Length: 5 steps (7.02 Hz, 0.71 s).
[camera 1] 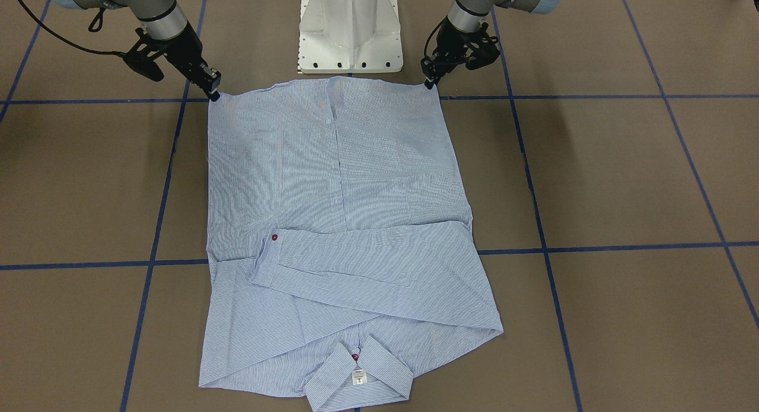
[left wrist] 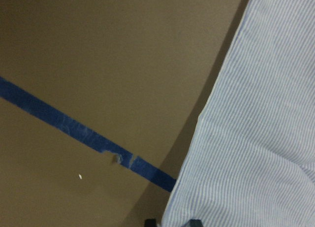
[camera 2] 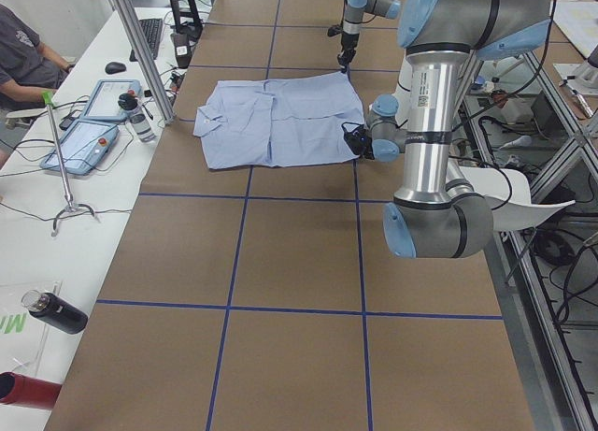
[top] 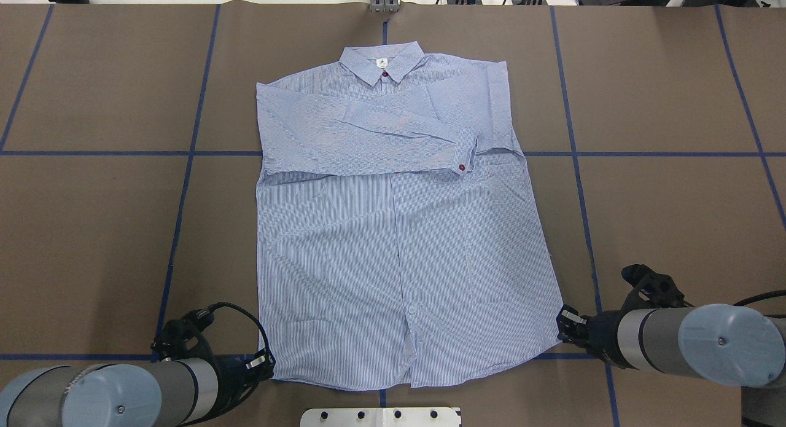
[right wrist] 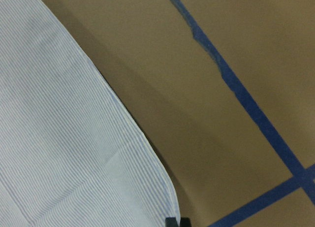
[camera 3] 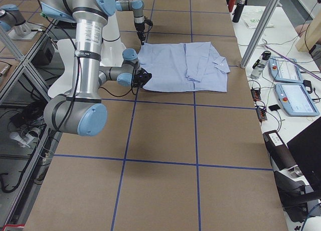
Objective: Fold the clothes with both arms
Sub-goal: 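Move the left gripper to the hem corner nearest it and grasp it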
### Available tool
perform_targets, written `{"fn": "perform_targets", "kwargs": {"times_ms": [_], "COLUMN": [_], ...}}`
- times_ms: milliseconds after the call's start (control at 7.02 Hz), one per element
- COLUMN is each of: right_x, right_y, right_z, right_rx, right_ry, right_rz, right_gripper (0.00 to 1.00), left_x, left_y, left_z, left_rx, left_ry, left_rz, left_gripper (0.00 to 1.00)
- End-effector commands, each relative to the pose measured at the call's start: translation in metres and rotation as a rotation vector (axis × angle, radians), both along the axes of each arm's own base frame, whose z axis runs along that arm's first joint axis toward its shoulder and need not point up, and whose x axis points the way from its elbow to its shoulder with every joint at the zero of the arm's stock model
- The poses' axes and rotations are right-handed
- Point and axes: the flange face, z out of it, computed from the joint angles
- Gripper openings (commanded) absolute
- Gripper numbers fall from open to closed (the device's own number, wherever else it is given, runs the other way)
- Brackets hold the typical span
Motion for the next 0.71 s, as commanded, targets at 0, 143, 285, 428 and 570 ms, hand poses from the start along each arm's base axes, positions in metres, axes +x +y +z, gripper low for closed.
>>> {"fn": "perform_targets", "kwargs": {"times_ms": [0,143,285,428,570], "right_x": [0.0,0.001,0.008,0.024,0.036], "right_y": [0.0,0.0,0.001,0.006,0.011], "right_z": [0.001,-0.001,-0.018,-0.031,-0.04], "right_rx": [0.0,0.002,0.008,0.011,0.0], "right_ry": [0.002,-0.003,-0.034,-0.057,-0.073], "right_rz": [0.001,0.001,0.002,-0.002,-0.018], "right_gripper": [0.0,0.0,0.0,0.0,0.0], "left_x": [-0.001,-0.004,-0.02,-0.051,-0.076], "left_y": [-0.002,-0.002,-0.002,0.0,0.002], "left_z": [0.0,-0.005,-0.018,-0.029,-0.036], "left_rx": [0.002,0.003,0.007,0.014,0.019], "left_ry": [-0.007,0.002,0.029,0.052,0.065], "left_rz": [-0.004,-0.007,-0.008,-0.004,0.004], "left_gripper": [0.0,0.0,0.0,0.0,0.0]}}
